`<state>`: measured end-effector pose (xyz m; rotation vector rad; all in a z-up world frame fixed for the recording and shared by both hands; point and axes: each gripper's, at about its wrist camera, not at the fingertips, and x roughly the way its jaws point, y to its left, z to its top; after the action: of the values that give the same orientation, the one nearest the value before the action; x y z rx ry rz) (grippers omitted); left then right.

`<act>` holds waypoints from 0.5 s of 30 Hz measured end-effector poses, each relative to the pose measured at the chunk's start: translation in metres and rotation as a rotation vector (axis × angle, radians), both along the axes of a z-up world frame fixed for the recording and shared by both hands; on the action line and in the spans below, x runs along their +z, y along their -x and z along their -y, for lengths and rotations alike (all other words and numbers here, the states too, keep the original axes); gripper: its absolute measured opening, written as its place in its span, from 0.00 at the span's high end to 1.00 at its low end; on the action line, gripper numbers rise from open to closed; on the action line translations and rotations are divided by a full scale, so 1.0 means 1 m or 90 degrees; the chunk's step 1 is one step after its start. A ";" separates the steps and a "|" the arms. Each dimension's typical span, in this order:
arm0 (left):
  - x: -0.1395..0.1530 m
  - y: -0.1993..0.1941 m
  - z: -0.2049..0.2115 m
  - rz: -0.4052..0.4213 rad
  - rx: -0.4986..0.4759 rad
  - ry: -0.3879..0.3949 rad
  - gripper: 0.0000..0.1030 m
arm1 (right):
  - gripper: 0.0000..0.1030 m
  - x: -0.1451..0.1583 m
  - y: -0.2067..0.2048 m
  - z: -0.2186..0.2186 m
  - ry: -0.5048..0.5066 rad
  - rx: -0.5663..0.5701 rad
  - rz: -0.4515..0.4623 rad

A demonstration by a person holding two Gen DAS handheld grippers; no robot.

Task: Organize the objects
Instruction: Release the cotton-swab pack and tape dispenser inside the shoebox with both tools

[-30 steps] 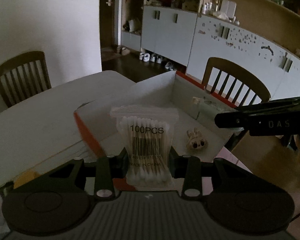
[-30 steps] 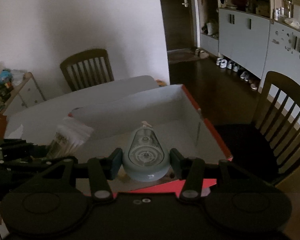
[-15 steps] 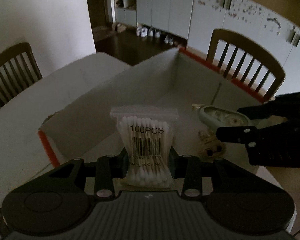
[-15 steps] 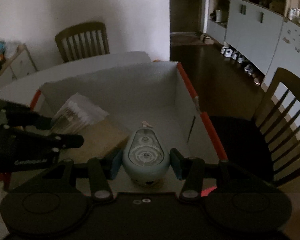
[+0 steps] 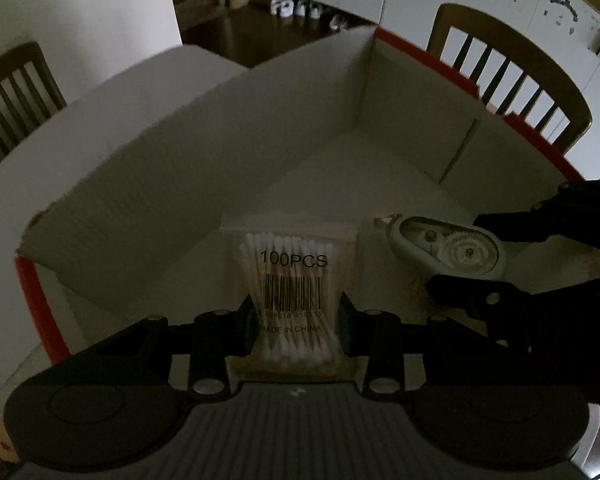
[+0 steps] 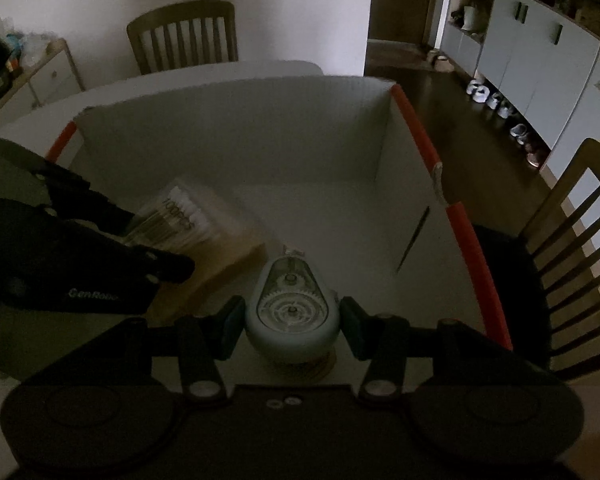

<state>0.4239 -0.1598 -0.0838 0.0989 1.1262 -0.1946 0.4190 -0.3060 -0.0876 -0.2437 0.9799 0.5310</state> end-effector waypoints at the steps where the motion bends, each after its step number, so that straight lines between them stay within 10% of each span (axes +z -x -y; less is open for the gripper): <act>1: -0.001 -0.001 0.000 -0.005 -0.001 0.001 0.64 | 0.51 0.000 -0.001 0.001 0.002 -0.001 -0.002; 15: 0.004 0.001 0.002 0.018 -0.003 -0.001 0.44 | 0.49 0.001 -0.002 0.004 0.006 -0.003 -0.017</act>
<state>0.4231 -0.1617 -0.0802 0.1052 1.0974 -0.1961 0.4210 -0.3104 -0.0865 -0.2439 1.0085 0.5267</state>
